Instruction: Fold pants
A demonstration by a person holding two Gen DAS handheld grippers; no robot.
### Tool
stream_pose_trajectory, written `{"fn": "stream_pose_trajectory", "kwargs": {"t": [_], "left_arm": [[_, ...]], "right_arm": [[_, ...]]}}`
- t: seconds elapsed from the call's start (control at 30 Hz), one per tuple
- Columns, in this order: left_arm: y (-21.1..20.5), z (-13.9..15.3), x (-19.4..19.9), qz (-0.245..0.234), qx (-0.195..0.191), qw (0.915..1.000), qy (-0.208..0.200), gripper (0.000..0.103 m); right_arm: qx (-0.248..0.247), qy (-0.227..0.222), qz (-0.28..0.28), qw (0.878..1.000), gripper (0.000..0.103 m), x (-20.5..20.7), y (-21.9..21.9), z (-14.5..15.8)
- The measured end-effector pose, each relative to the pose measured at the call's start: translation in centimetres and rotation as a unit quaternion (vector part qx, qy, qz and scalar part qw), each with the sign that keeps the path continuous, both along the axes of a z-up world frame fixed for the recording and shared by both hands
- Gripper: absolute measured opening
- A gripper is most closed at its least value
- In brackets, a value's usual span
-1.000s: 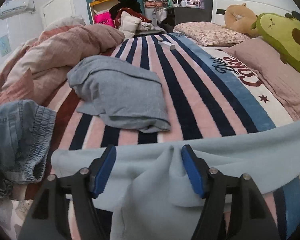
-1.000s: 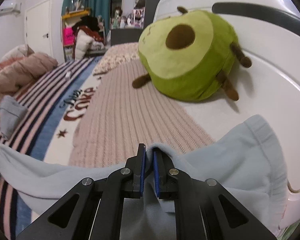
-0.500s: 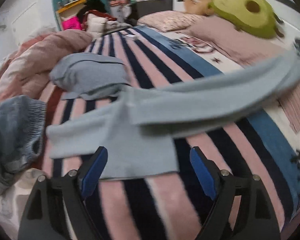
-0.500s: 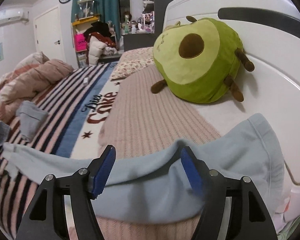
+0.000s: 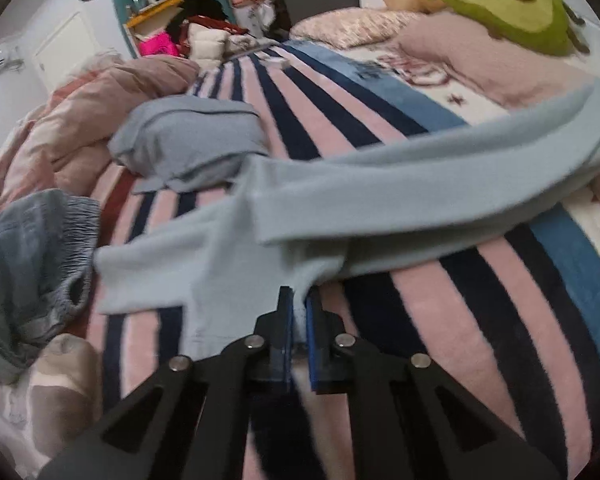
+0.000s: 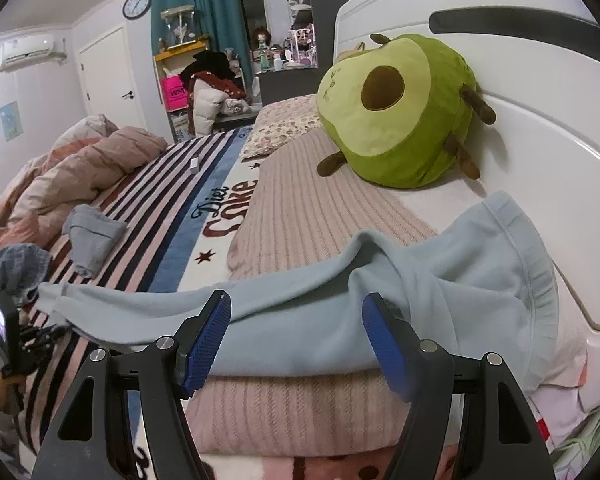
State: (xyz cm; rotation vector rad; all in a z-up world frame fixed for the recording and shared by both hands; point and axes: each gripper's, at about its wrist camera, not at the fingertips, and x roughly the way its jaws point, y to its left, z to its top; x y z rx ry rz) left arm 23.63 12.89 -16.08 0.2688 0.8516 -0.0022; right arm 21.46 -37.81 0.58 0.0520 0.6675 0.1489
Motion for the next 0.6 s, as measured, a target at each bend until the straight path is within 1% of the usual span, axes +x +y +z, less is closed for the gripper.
{"fn": "stream_pose_trajectory", "kwargs": {"t": [0.1,0.17,0.2,0.3,0.33,0.4,0.47,0.5,0.57,0.6], "left_arm": [[1.9,2.4,-0.1,0.013,0.004,0.9996,-0.025,0.003],[3.7,4.4,0.0,0.032,0.003,0.9986,-0.041,0.003],[4.6,5.2,0.1,0.044,0.006,0.9978,-0.048,0.003],[7.7,7.7,0.7,0.092,0.032,0.9922,-0.077,0.003],[9.1,8.7,0.8,0.106,0.026,0.9904,-0.084,0.003],[10.5,9.9,0.8,0.117,0.018,0.9892,-0.087,0.003],[11.2,10.8,0.6,0.120,0.033,0.9880,-0.092,0.003],[11.5,11.2,0.5,0.120,0.031,0.9881,-0.091,0.003],[12.5,11.5,0.7,0.120,0.008,0.9899,-0.075,0.003],[12.7,11.3,0.9,0.117,0.004,0.9909,-0.066,0.003]], "right_arm": [[0.011,-0.005,0.004,1.000,0.065,-0.5,0.2,0.4],[0.018,-0.007,0.008,1.000,0.065,-0.6,0.3,0.6],[0.022,-0.008,0.011,1.000,0.065,-0.7,0.5,0.8],[0.023,-0.012,0.020,0.999,0.065,-0.8,1.2,1.1],[0.020,-0.016,0.021,0.999,0.064,-0.8,1.5,1.3],[0.018,-0.020,0.023,0.999,0.065,-0.8,1.9,1.4],[0.023,-0.020,0.029,0.999,0.065,-0.7,2.3,1.5],[0.026,-0.019,0.035,0.999,0.065,-0.6,2.6,1.5],[0.027,-0.012,0.049,0.998,0.065,-0.3,3.4,1.1],[0.026,-0.007,0.057,0.998,0.065,-0.1,4.0,0.8]]}}
